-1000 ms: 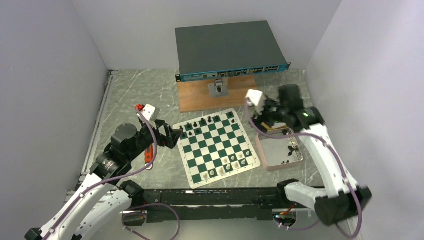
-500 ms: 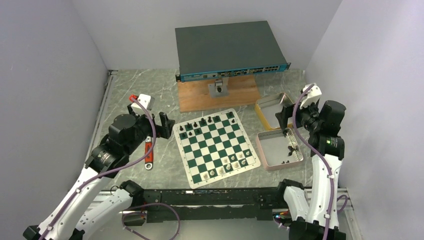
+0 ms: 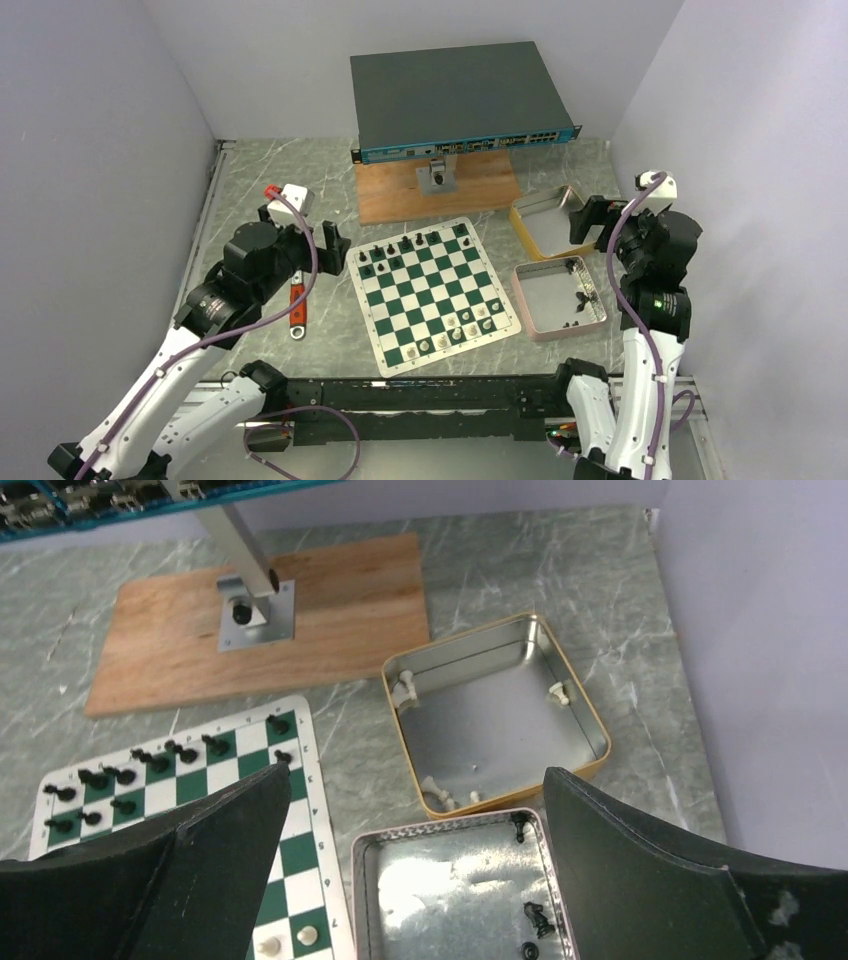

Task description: Set up the chess pieces on the board

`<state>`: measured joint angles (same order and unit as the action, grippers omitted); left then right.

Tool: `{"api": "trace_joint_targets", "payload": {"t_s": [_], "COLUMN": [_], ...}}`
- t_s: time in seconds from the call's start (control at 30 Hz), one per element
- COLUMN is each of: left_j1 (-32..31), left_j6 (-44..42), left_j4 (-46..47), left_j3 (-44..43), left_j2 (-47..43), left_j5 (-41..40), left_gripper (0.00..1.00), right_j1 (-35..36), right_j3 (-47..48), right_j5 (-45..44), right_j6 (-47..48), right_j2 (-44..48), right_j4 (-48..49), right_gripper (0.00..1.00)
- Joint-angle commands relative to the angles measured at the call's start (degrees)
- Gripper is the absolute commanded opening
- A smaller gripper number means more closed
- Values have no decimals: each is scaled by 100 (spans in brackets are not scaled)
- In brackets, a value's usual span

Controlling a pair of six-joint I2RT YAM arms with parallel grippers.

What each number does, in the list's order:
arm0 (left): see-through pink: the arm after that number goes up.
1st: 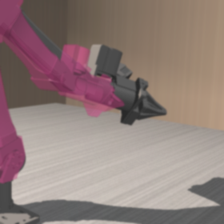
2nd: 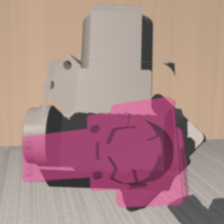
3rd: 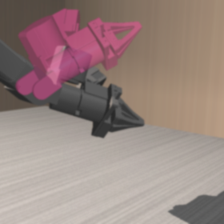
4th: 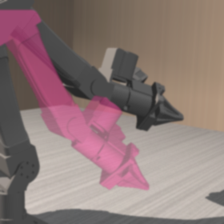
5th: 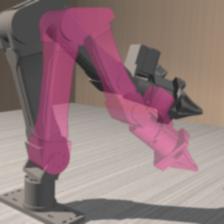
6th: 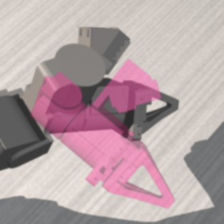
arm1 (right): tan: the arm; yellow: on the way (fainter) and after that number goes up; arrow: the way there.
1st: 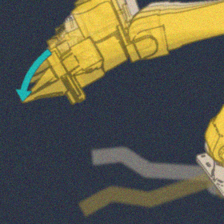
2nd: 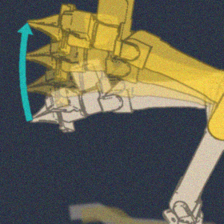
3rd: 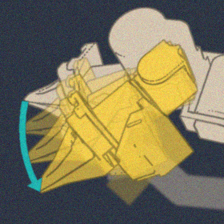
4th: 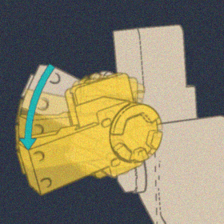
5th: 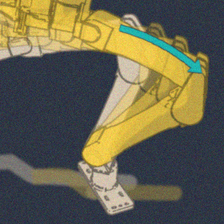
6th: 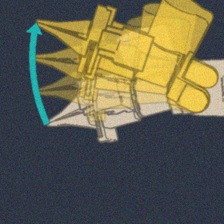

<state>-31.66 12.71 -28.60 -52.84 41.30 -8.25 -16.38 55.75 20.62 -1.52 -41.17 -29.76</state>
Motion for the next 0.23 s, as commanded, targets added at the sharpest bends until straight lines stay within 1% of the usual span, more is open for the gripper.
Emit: {"api": "trace_joint_targets", "payload": {"t_s": [0.0,0.1,0.2], "left_j1": [28,28,28], "left_j6": [-124,-241,-315], "left_j4": [130,191,209], "left_j3": [-190,-137,-107], "left_j2": [32,115,196], "left_j5": [14,20,25], "left_gripper": [100,100,100], "right_j1": [-14,-15,-22], "right_j3": [-37,-195,-305], "right_j5": [-514,-606,-515], "right_j6": [-375,-286,-193], "right_j2": [222,347,424], "right_j4": [400,456,484], "right_gripper": [100,100,100]}}
